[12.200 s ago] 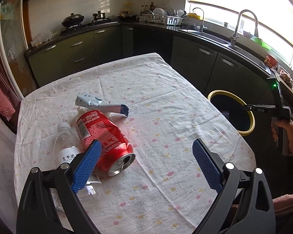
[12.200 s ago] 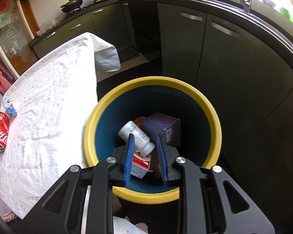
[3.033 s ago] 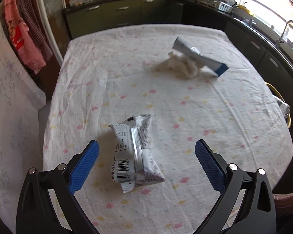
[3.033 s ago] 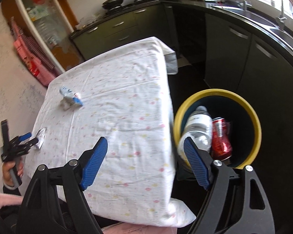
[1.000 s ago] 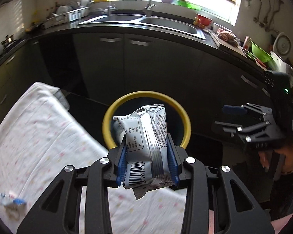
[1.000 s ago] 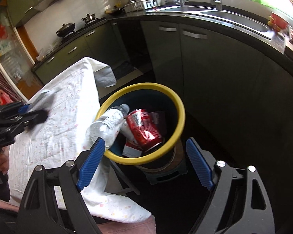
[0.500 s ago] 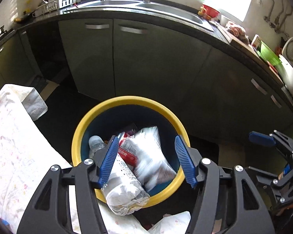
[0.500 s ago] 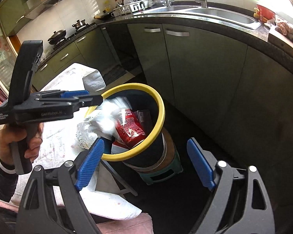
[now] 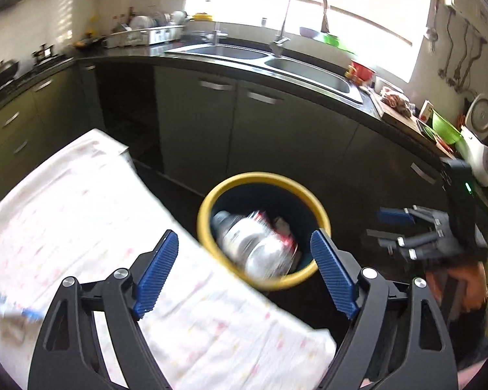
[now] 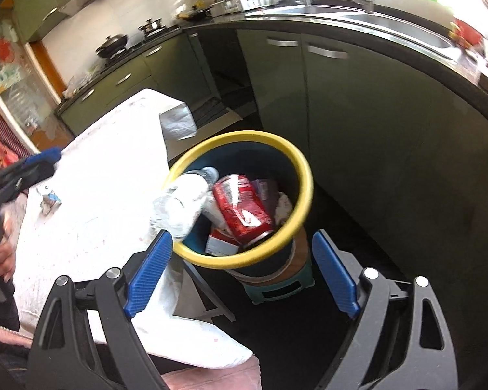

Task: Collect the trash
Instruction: 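Reach to the white tube on the tissue and grasp it with the right tool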

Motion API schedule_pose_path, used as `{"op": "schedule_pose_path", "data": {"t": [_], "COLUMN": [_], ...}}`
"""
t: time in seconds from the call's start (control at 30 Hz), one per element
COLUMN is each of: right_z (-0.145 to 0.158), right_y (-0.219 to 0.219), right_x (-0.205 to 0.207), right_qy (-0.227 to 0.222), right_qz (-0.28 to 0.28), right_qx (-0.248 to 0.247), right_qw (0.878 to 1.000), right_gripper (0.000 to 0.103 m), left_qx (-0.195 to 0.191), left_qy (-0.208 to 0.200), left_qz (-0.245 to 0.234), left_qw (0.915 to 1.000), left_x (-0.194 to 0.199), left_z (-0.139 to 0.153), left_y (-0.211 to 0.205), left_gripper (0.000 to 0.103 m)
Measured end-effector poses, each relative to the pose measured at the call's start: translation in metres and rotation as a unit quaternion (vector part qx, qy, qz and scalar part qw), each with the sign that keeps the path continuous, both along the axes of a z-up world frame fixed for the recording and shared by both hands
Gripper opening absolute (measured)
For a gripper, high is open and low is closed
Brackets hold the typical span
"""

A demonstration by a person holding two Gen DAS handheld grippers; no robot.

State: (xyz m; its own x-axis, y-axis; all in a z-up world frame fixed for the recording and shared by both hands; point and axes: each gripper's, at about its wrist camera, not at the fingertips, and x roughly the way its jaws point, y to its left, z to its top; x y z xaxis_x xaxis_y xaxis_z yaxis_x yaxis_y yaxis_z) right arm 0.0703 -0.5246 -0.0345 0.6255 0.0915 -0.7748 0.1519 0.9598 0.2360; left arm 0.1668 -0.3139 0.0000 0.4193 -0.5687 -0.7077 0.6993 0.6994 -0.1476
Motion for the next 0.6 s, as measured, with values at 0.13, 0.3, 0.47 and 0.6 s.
{"op": "schedule_pose_path", "data": {"t": [0.13,0.3,0.47,0.6], "right_z": [0.01,0.018,0.017,0.015], "right_y": [0.037,0.115,0.209,0.28], "right_x": [0.024,0.062,0.099,0.128], "right_qy": [-0.005,-0.011,-0.013,-0.011], "right_qz": [0.049,0.146,0.243,0.306], "right_qx": [-0.011,-0.013,-0.006,-0.006], "right_qw": [0.999,0.989,0.97,0.952], "right_gripper": [0.083,0.083,0.083,0.083], "left_qx": [-0.004,0.006,0.013,0.021], "left_qy": [-0.002,-0.019,-0.013,-0.013], "left_qz": [0.046,0.136,0.232,0.271], "left_qw": [0.9989,0.9905,0.9724,0.9622], "left_x": [-0.024,-0.05,-0.068,-0.08], "left_z": [-0.008,-0.025,-0.041,-0.051], "left_y": [0.072,0.162,0.254,0.303], "left_gripper": [0.085,0.089,0.09,0.09]}}
